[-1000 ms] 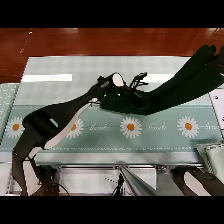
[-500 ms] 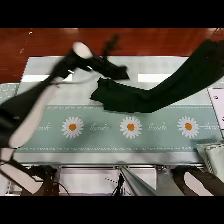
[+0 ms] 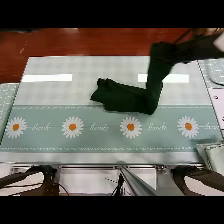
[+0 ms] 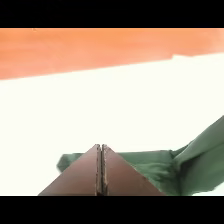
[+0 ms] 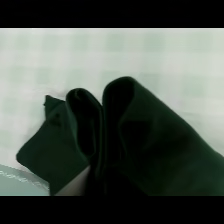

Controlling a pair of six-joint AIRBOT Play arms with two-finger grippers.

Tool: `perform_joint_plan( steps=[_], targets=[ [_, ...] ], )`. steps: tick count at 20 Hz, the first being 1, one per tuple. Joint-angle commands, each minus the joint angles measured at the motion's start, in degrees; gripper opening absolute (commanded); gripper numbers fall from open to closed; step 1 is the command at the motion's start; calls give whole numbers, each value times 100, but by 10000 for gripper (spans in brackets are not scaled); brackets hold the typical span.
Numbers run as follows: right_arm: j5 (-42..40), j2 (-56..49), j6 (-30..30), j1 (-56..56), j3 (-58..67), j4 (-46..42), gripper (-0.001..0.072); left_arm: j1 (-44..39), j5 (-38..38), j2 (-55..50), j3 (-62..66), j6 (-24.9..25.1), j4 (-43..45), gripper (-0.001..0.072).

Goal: Fold the shirts.

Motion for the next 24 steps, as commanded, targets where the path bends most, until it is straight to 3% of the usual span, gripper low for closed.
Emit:
perform_joint_plan(
  steps=[1,10,11,13,14,15,20,24],
  targets=[
    [-933,-667,396,870,7,33,24,597,-450,638,2,-11,50,21],
    [-1945,-1705,1161,2365,7,61,41,592,-839,962,2,-9,46,21],
    [-2085,-1777,1202,2452,7,105,96,592,-874,962,2,-9,46,21],
    [-2273,-1847,1200,2516,7,356,408,595,-916,962,2,-7,48,21],
    [-2264,-1818,1193,2503,7,339,497,595,-916,962,2,-4,48,21],
    [-2168,-1744,1154,2444,7,267,496,595,-916,962,2,-4,50,21],
    [-691,-824,837,1484,7,-1257,493,597,-916,962,2,15,232,22],
    [1725,-149,-17,330,4,-3910,470,597,-916,960,2,15,586,21]
  ],
)
